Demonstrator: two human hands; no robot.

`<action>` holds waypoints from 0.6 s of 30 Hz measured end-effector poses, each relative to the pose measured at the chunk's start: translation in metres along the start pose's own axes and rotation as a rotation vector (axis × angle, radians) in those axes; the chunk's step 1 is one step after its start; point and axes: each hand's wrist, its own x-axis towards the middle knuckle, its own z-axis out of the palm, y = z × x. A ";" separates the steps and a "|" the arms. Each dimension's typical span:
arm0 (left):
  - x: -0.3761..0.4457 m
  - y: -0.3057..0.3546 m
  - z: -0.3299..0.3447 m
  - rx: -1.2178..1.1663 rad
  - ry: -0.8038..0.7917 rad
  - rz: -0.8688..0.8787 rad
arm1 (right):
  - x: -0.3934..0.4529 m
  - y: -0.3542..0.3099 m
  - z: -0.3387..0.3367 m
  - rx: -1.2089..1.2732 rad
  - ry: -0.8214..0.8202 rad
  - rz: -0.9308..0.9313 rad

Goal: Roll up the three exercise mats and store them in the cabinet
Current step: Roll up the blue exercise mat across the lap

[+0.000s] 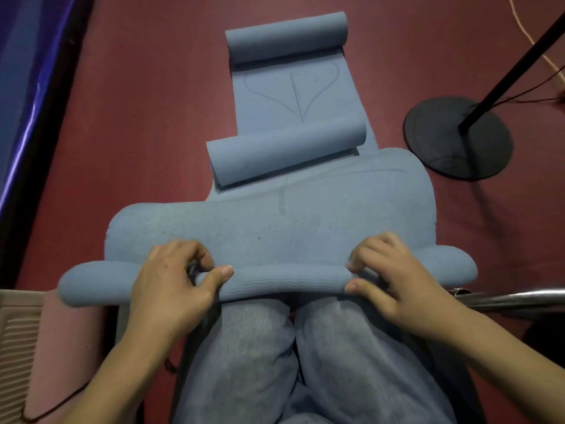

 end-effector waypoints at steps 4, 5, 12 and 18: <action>-0.005 0.006 0.005 0.022 0.076 0.195 | -0.006 -0.021 -0.002 -0.409 0.010 -0.039; -0.007 0.004 0.005 0.015 0.095 0.217 | -0.007 -0.027 -0.003 -0.456 -0.006 -0.039; -0.025 -0.003 0.008 0.181 0.283 0.471 | -0.002 -0.037 0.002 -0.588 0.000 0.020; -0.023 -0.009 0.011 0.244 0.280 0.556 | -0.004 -0.037 0.008 -0.587 0.052 0.119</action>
